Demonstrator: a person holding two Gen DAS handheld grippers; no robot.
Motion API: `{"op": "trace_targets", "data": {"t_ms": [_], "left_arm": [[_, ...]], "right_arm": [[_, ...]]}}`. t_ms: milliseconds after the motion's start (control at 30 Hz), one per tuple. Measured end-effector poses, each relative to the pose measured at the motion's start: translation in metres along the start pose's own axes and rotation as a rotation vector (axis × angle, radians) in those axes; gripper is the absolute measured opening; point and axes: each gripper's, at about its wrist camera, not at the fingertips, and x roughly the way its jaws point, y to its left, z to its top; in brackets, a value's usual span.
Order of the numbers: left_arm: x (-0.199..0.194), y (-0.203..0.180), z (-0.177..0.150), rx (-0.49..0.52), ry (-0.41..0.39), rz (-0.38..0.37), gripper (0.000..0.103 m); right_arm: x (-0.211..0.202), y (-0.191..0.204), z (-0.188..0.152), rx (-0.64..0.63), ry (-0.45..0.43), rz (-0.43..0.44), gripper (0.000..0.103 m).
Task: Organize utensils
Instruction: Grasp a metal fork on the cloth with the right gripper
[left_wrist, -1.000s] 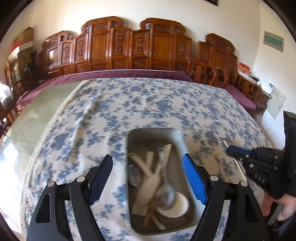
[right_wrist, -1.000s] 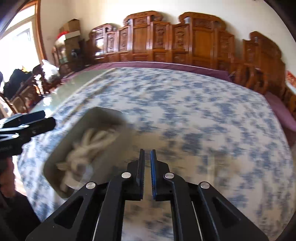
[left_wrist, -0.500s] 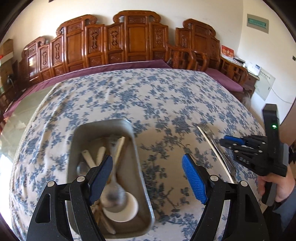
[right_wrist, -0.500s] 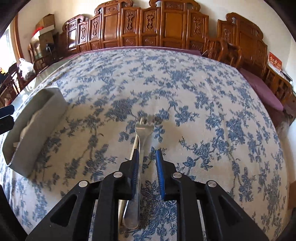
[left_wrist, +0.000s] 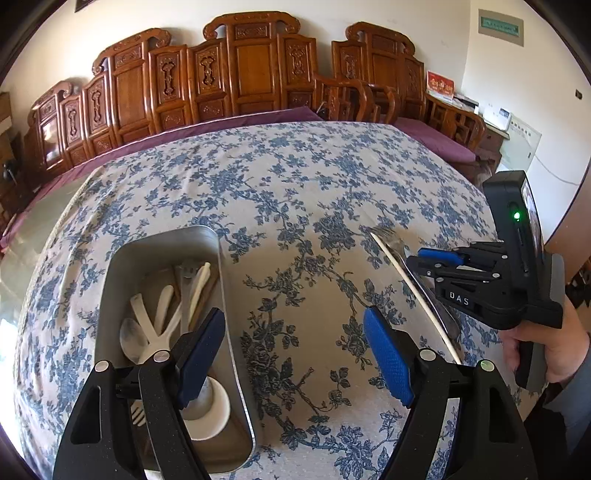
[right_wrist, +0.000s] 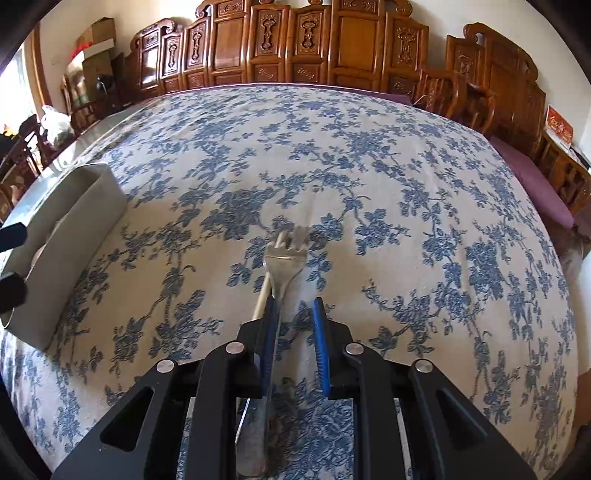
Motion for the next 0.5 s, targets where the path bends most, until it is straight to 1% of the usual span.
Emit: {"op": "trace_targets", "data": {"t_ms": [67, 300, 500], "left_arm": [[0.001, -0.003, 0.000, 0.004, 0.003, -0.002, 0.074], [0.010, -0.013, -0.004, 0.023, 0.026, -0.003, 0.074], [0.016, -0.019, -0.007, 0.035, 0.041, -0.003, 0.074]], "right_arm": [[0.000, 0.002, 0.000, -0.008, -0.001, -0.001, 0.021], [0.000, -0.002, 0.000, 0.024, -0.005, 0.014, 0.021], [0.000, -0.003, -0.003, 0.029, -0.004, 0.047, 0.021]]}}
